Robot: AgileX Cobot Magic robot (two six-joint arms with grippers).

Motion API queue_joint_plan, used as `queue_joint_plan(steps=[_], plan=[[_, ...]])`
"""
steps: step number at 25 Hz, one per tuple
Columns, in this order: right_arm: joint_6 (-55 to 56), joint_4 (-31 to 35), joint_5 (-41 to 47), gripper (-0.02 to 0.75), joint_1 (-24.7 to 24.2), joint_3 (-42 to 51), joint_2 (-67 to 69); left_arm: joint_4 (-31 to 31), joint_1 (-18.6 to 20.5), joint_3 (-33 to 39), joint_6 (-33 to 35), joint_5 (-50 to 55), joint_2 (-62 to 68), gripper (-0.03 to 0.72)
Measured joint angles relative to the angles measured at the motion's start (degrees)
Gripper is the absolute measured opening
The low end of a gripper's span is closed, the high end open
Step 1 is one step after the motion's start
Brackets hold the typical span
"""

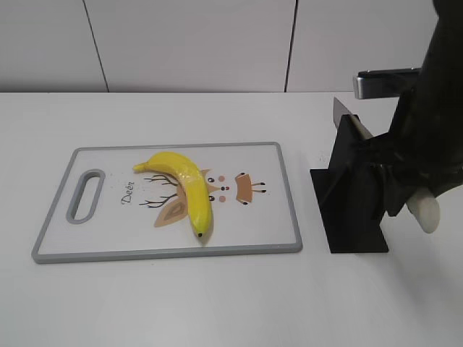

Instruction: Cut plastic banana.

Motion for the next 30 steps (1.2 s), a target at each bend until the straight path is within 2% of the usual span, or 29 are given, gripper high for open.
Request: queue_joint_plan(steps=[10,21,25,30], plan=[[1.1,-3.0,2.0,0.169,0.0,-1.1,-9.8,0.0,0.0,0.0,0.0,0.0,0.0,0.464],[0.5,-4.9,3.3,0.169,0.0,-11.2,-12.1,0.0,0.0,-0.2,0.0,-0.5,0.0,0.464],[-10.7,-5.5,1.8,0.169,0.0,-13.5,-12.1,0.1,0.0,-1.8,0.0,-2.4,1.0,0.464],[-29.1,-5.5,1.1,0.169,0.0,-14.8,-10.0,0.3,0.0,-4.4,1.6,-9.6,10.5,0.464]])
